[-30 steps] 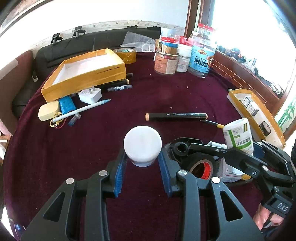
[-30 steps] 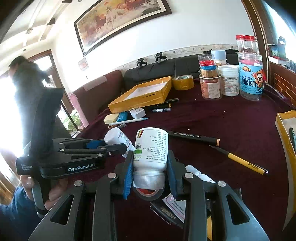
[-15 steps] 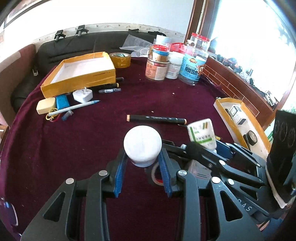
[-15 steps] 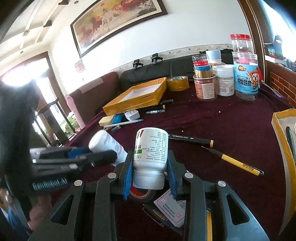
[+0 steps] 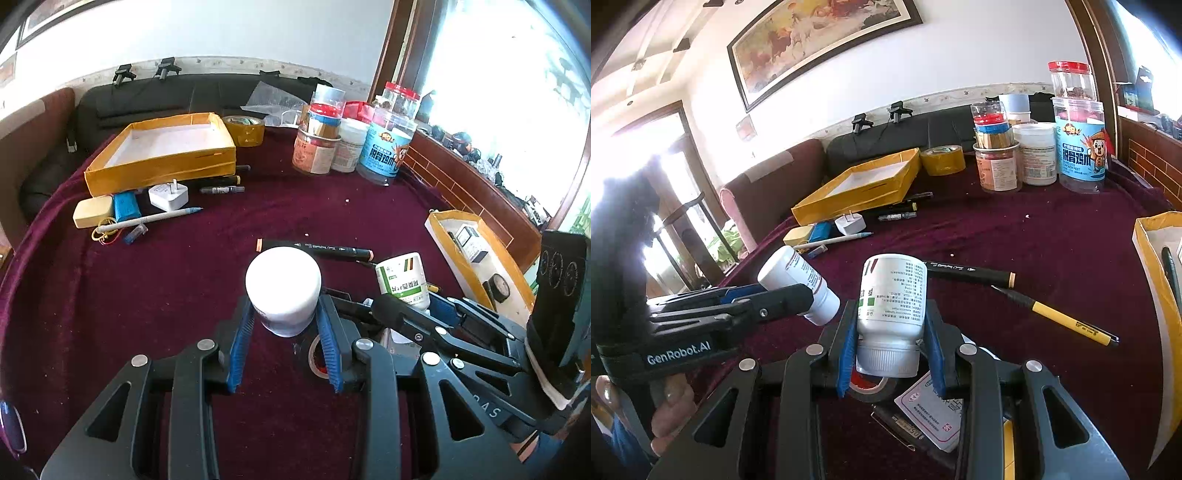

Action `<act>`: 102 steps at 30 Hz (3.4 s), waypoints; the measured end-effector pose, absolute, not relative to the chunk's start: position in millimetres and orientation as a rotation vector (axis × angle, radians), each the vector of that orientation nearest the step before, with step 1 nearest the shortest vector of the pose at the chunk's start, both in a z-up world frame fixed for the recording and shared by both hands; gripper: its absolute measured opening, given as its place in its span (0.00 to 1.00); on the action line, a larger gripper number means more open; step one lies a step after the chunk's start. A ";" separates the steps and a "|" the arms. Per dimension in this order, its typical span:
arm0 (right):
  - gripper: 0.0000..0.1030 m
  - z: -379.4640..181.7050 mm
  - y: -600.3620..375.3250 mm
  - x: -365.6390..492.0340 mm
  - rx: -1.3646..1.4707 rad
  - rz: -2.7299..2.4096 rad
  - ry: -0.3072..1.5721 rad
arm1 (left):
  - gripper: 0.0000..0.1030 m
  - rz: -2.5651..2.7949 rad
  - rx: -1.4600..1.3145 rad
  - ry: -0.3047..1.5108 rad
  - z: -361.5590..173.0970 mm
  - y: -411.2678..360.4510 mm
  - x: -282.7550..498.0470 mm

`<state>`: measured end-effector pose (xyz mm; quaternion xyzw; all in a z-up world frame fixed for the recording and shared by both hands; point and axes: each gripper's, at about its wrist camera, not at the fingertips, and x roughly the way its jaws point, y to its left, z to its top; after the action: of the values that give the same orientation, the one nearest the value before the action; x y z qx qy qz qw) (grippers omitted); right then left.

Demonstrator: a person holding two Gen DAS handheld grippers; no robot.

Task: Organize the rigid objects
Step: 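Lift both white bottles and carry them over the white tray, then lower both bottles into the tray and open both tools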

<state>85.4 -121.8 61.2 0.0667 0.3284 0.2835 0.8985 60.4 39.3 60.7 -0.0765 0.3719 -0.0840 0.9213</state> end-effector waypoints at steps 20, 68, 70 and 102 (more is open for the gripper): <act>0.29 61.8 -123.0 84.5 0.169 0.625 0.699 | 0.32 -0.175 -0.183 0.780 57.9 45.8 64.9; 0.29 64.4 -404.1 15.7 0.519 0.083 0.666 | 0.31 -0.696 -0.065 0.946 88.5 -218.5 47.2; 0.29 62.3 -410.9 18.2 0.517 0.072 0.674 | 0.31 -0.716 -0.064 1.001 77.9 -239.1 57.5; 0.38 61.4 -452.9 34.2 0.475 -0.096 0.774 | 0.32 -0.680 0.011 1.068 46.2 -302.4 92.3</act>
<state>34.2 -452.9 61.4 0.2292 0.3736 -0.0466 0.8976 92.3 -302.4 46.2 0.0051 0.4990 -0.3178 0.8062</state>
